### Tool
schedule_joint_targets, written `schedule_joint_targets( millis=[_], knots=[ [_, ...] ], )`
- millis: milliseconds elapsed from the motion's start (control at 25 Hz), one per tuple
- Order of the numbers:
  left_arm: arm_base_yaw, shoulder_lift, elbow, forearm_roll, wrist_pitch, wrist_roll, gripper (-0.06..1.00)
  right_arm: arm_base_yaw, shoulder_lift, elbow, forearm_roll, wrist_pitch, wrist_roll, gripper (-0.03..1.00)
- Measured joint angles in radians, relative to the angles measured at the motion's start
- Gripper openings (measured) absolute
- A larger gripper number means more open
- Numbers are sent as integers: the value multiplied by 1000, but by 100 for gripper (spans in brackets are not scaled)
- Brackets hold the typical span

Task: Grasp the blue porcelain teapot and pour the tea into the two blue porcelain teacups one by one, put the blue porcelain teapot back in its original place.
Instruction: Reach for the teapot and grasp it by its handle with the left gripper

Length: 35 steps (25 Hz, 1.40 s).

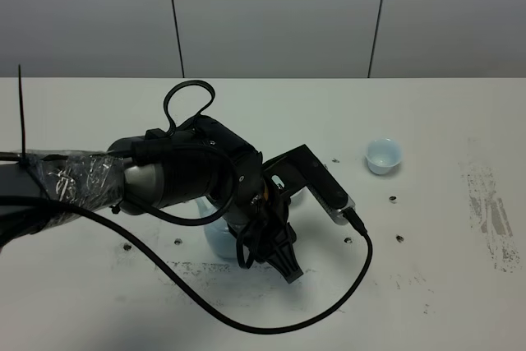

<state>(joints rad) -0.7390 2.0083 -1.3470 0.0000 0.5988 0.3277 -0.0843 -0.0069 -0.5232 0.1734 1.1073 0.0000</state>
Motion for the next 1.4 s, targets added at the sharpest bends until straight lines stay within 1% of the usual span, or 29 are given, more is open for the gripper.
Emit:
schedule_joint_targets(
  millis=[240, 400, 560, 640, 960, 1120, 1200, 1240, 1280, 1360, 1400],
  knots=[
    [0, -16, 0, -24, 60, 22, 45, 0, 0, 0, 0, 0, 0, 22],
    [0, -26, 0, -31, 137, 45, 45, 0, 0, 0, 0, 0, 0, 22],
    [0, -30, 0, -37, 223, 95, 45, 0, 0, 0, 0, 0, 0, 22],
    [0, -30, 0, -38, 249, 118, 45, 0, 0, 0, 0, 0, 0, 22],
    [-4, -42, 0, -43, 268, 230, 45, 0, 0, 0, 0, 0, 0, 22],
    [-29, -124, 1, -43, 285, 251, 45, 0, 0, 0, 0, 0, 0, 22],
    [-39, -193, 1, -45, 303, 223, 45, 0, 0, 0, 0, 0, 0, 22],
    [-41, -225, 1, -42, 319, 174, 45, 0, 0, 0, 0, 0, 0, 22],
    [-39, -249, 1, -32, 340, 99, 45, 0, 0, 0, 0, 0, 0, 22],
    [-25, -282, 1, 33, 382, -89, 45, 0, 0, 0, 0, 0, 0, 22],
    [-13, -285, 1, 71, 404, -205, 45, 0, 0, 0, 0, 0, 0, 22]
  ],
)
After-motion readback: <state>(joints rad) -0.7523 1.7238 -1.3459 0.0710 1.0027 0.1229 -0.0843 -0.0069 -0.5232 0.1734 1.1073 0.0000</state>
